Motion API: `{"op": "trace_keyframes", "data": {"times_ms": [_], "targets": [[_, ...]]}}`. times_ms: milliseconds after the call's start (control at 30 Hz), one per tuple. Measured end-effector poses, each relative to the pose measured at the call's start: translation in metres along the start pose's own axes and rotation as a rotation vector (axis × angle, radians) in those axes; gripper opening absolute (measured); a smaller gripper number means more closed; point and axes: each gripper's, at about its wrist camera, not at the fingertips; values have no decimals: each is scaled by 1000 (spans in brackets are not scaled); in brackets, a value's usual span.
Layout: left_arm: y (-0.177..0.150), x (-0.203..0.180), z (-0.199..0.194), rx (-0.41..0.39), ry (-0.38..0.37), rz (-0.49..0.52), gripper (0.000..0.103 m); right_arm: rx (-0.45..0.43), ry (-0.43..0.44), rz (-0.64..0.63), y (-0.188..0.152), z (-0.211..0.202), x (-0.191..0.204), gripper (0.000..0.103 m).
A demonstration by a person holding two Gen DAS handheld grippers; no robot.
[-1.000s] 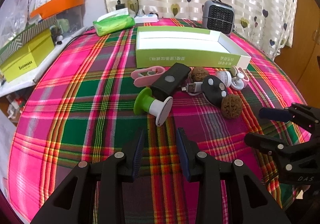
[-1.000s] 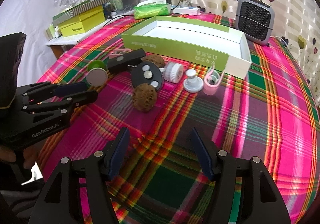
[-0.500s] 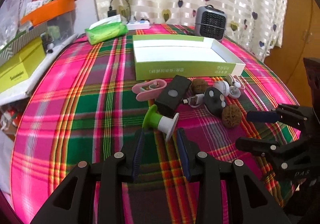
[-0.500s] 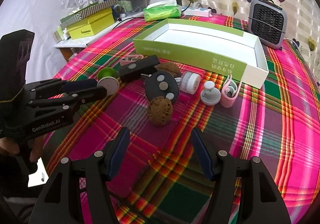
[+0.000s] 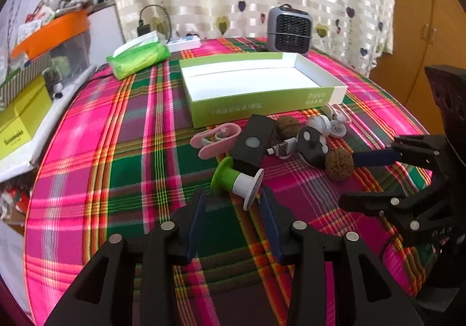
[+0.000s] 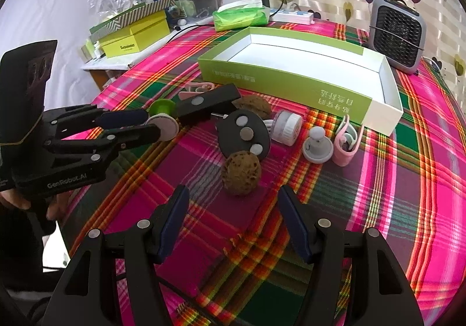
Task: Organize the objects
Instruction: 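Grasp the green-and-white spool with the left tool while the right tool grasps a walnut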
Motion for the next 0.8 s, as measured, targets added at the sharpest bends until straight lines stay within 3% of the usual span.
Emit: {"op": "trace_keyframes", "data": {"times_ms": [467,600,800], "targets": [[14,8,17,29,-60,33,39,0,-1,-1,6,3,0,64],[17,3,22,45,-40,35,39,-11,0,20,8,3,-4,64],[17,-5,25,61,-19,38,31,-18,6,30,9,3,-6,40]]}}
Point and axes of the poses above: each gripper's, at about its wrist camera, not at the fingertips, and z roughly the way its jaws point, x to its left, y to its top, and after that the axes turned 4 degrees about x, right-handed
